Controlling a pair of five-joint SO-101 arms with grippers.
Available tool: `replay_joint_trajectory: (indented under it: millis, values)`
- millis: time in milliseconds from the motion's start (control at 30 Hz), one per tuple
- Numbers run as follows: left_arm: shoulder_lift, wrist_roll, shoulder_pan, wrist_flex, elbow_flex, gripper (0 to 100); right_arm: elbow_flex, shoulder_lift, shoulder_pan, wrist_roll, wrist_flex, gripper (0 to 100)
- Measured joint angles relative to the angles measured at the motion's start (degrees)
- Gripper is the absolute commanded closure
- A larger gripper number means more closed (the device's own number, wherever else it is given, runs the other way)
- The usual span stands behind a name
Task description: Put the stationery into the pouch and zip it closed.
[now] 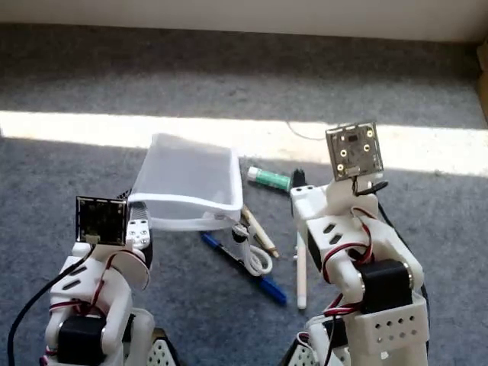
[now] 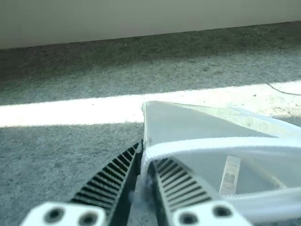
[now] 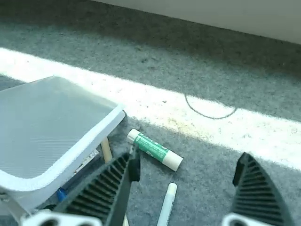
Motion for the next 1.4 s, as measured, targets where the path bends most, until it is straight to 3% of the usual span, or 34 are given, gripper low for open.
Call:
replay_joint_trajectory:
  millis: [133, 333, 733, 967, 1133, 1400]
  values:
    - [3.96, 0.00, 0.00, 0.00, -4.66, 99, 2.20, -0.09, 0.18, 0.00, -2.73, 69.9]
    - [20.13, 1.23, 0.18, 0.79, -16.62, 99, 7.65, 0.00, 0.62, -0.09, -8.35, 69.9]
    - [41.49, 3.87, 2.29, 5.80, -38.86, 99, 8.35, 0.00, 0.62, -0.09, -8.97, 70.0]
    - [44.57, 5.98, 1.93, 5.80, -38.42, 99, 8.35, 2.55, 0.53, -0.09, -8.97, 76.4]
    - [42.90, 6.51, -1.14, 5.80, -34.90, 99, 6.51, 15.38, 0.53, 2.02, -7.47, 77.6]
    - [42.11, 6.51, -1.32, 5.80, -31.74, 99, -8.62, 38.15, 0.70, 2.20, 2.29, 77.8]
